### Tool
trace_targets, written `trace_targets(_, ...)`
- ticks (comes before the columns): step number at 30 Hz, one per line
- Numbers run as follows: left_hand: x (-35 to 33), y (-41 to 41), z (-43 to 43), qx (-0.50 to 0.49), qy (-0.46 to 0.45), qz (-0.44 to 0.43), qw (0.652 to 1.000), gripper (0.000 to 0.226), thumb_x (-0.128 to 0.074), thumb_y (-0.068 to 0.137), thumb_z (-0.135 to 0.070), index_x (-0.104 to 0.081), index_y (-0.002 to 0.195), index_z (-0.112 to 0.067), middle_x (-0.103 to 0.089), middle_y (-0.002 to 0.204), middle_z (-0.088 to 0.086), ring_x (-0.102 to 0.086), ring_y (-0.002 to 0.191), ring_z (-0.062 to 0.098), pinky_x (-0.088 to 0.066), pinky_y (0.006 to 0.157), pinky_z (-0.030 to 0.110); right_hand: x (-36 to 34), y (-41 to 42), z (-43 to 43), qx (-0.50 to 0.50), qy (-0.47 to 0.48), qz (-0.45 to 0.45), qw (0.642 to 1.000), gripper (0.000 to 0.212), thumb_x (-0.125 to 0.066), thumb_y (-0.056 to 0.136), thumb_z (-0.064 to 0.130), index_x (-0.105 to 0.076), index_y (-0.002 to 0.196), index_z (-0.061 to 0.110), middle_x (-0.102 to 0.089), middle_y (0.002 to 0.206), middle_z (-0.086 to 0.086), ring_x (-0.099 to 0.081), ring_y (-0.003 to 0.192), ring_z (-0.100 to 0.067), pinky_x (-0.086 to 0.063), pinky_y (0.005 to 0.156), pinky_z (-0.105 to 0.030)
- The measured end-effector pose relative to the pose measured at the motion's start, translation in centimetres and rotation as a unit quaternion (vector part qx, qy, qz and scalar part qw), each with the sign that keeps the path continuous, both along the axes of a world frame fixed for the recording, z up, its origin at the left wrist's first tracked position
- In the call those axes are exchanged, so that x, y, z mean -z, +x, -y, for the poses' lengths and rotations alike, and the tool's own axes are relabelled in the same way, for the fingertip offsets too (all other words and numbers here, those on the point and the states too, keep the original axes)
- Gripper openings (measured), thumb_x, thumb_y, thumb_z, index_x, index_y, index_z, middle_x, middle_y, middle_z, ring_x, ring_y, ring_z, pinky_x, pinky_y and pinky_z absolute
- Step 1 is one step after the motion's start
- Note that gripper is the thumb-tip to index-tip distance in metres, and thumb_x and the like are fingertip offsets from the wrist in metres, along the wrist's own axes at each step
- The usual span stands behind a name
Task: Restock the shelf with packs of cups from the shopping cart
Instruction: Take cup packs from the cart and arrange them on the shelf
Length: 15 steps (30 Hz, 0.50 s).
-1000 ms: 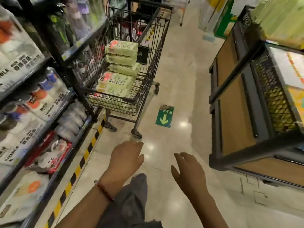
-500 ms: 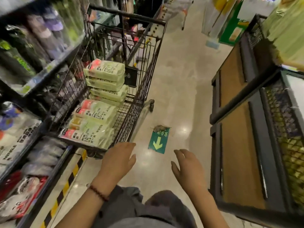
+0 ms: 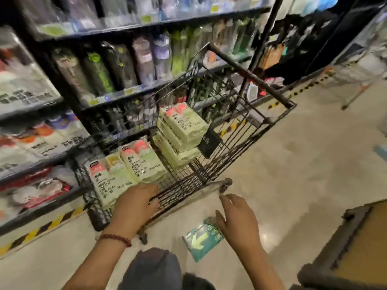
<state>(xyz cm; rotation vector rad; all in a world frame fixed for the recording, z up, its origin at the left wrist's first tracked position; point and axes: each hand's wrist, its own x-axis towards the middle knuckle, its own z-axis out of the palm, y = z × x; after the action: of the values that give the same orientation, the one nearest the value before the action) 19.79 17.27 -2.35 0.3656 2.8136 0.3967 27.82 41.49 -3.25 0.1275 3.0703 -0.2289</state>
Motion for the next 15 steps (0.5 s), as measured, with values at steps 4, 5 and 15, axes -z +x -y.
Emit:
trace_targets(4, 0.2, -2.3, -1.2, -0.096, -0.025, 0.002, 0.995, 0.041, -0.052, 0.092, -0.033, -0.055, 0.132, -0.023, -0.062, 0.121, 0.005, -0.057, 0.108, 0.024, -0.051, 0.085, 0.033, -0.7, -7.2, -2.2, -0.09, -0.015, -0.011, 0.996, 0.033, -0.078, 0.063, 0.02, -0.068, 0.093, 0.011, -0.066, 0.085, -0.008, -0.063, 0.075, -0.029, -0.053, 0.055, -0.034)
trace_targets(5, 0.3, -3.0, -1.4, -0.113, -0.033, 0.006, 0.993, 0.043, -0.051, 0.092, -0.034, -0.053, 0.134, -0.022, -0.06, 0.124, 0.005, -0.056, 0.111, 0.024, -0.05, 0.087, 0.033, -0.8, -9.0, -2.5, -0.111, -0.02, -0.015, 0.993, 0.03, -0.077, 0.064, 0.02, -0.068, 0.091, 0.011, -0.066, 0.085, -0.007, -0.063, 0.076, -0.028, -0.053, 0.055, -0.034)
trace_targets(15, 4.0, -14.8, -2.2, -0.208, -0.068, 0.063, 0.974, 0.054, -0.049, 0.092, -0.038, -0.038, 0.143, -0.025, -0.048, 0.141, 0.0, -0.048, 0.125, 0.019, -0.044, 0.099, 0.031, 1.9, -29.2, -3.8, -0.192, -0.046, 0.003, 0.98, 0.032, -0.061, 0.082, 0.023, -0.061, 0.111, 0.009, -0.062, 0.099, -0.012, -0.058, 0.093, -0.034, -0.049, 0.067, -0.038)
